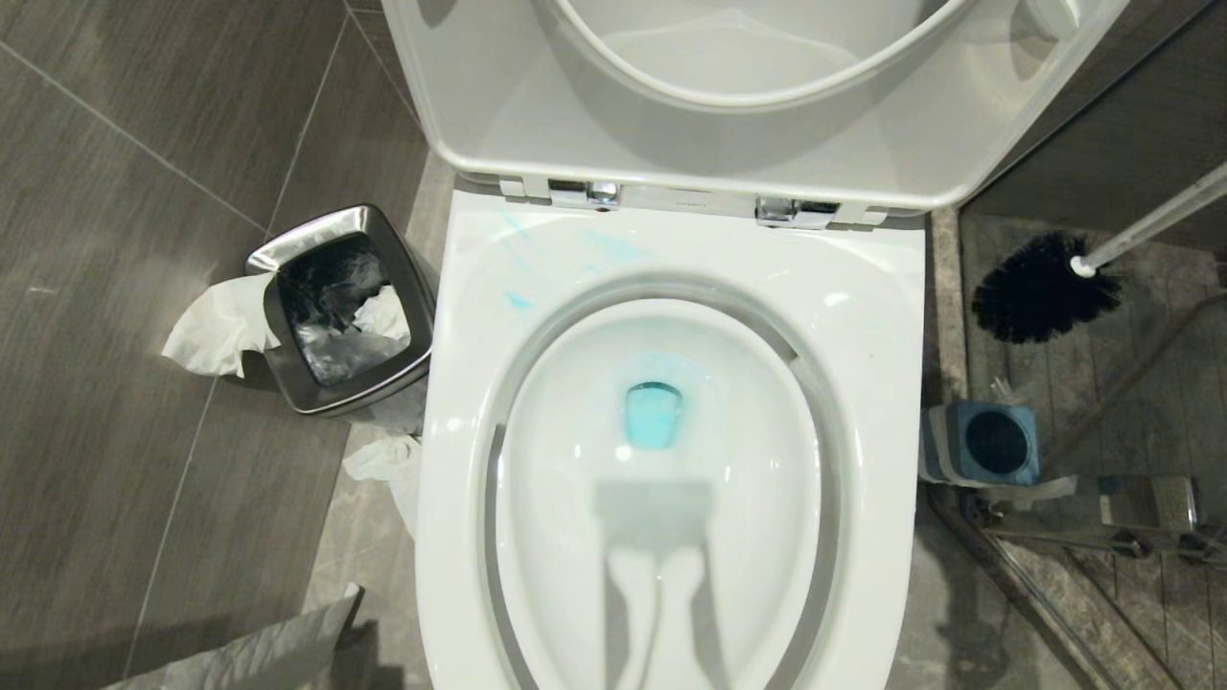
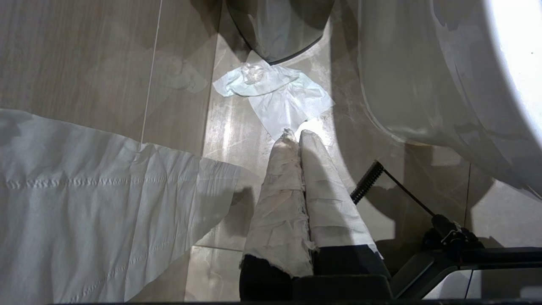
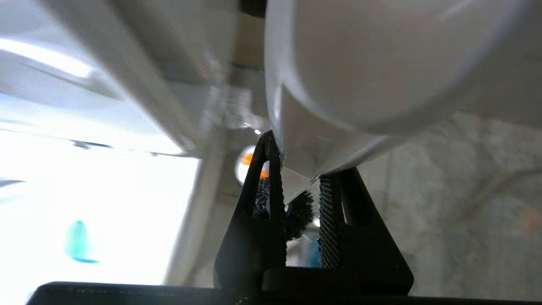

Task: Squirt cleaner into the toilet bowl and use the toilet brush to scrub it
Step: Scrub the toilet bowl

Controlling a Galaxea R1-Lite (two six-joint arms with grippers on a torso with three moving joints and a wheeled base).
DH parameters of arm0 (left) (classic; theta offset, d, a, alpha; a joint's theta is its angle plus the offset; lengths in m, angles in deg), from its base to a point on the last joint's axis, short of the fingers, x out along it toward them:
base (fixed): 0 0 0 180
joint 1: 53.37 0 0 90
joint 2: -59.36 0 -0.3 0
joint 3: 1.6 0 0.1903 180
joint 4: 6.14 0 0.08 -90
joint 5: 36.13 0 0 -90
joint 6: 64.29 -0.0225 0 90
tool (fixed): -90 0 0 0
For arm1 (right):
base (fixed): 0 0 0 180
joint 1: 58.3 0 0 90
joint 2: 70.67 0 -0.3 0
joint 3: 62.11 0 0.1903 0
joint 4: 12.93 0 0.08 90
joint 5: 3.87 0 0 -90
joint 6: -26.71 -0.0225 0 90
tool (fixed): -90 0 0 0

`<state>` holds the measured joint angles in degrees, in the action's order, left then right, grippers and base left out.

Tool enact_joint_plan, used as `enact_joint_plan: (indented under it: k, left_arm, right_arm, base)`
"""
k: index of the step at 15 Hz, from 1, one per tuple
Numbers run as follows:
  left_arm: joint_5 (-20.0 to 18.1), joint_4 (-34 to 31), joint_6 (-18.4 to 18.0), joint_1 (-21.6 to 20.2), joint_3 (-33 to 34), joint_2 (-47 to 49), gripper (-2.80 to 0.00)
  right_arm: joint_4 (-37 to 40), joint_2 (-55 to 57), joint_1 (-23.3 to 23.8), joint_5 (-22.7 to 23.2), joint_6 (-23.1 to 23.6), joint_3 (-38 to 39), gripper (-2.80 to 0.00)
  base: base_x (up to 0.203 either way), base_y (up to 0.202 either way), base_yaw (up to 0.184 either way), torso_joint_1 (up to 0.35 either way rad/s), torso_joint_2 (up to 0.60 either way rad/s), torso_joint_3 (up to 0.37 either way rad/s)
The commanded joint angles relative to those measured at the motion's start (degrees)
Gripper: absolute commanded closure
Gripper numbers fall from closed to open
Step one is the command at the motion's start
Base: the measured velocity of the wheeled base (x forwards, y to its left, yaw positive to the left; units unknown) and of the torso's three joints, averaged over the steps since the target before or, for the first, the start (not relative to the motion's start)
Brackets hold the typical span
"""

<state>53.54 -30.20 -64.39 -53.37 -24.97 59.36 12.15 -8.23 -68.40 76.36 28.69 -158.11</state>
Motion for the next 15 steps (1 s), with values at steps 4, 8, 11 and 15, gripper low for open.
enact_joint_plan:
  k: [4,8,11,15]
  left_arm:
    - [0.0,0.0,-0.1,0.0,0.1,0.1,0.0]
    - [0.0,0.0,-0.1,0.0,0.1,0.1,0.0]
    - [0.0,0.0,-0.2,0.0,0.1,0.1,0.0]
    - [0.0,0.0,-0.2,0.0,0.1,0.1,0.0]
  right_arm:
    - [-0.1,6.4,-23.9,-22.7,3.4,-5.4,0.0]
    - [0.4,11.5,-31.4,-29.0,3.8,-13.9,0.0]
    - [0.6,12.4,-36.2,-33.1,4.7,-15.4,0.0]
    - [5.1,8.2,-36.3,-34.2,5.4,-15.0,0.0]
  base:
    - [0.0,0.0,0.0,0.0,0.0,0.0]
    - [0.0,0.0,0.0,0.0,0.0,0.0]
    - [0.0,0.0,0.0,0.0,0.0,0.0]
    - [0.0,0.0,0.0,0.0,0.0,0.0]
